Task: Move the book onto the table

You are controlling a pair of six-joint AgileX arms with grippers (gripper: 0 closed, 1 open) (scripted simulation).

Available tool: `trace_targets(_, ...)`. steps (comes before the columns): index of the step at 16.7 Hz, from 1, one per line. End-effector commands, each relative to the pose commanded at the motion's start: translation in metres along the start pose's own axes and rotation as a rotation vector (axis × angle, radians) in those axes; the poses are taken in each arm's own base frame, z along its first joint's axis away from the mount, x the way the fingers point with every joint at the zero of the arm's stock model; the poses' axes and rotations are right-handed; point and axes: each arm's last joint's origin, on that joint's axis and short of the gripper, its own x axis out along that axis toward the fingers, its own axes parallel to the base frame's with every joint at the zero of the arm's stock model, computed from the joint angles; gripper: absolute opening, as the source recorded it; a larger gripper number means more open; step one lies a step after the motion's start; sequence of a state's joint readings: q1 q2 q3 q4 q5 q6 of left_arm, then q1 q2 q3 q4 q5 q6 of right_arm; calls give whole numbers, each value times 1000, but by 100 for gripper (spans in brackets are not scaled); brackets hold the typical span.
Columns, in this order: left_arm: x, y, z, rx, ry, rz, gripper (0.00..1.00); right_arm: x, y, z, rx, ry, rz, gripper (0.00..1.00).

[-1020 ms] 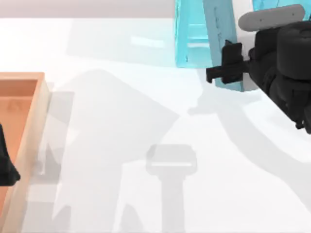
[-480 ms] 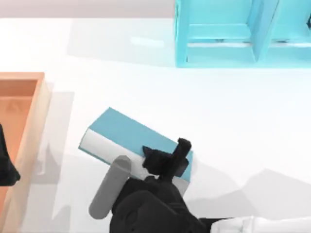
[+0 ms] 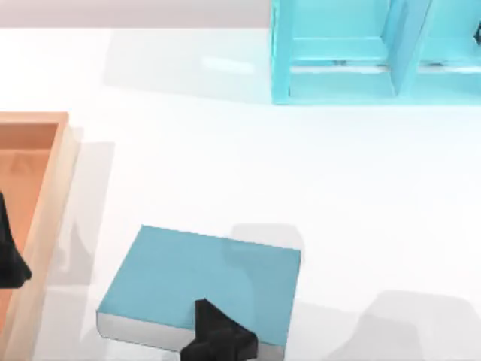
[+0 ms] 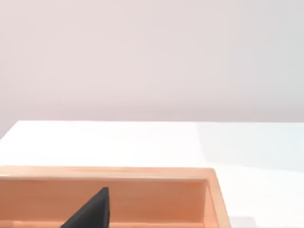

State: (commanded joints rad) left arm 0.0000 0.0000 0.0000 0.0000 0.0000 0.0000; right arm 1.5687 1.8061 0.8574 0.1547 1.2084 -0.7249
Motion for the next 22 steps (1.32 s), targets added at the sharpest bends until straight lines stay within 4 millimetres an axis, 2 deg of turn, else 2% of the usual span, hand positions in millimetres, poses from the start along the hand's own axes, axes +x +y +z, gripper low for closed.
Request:
trace_targets(14, 0, 0, 0, 0, 0, 0, 100, -4, 4, -1, -9, 6, 0, 0)
trace_targets(22, 0, 0, 0, 0, 0, 0, 100, 3, 32, -4, -9, 5, 1, 0)
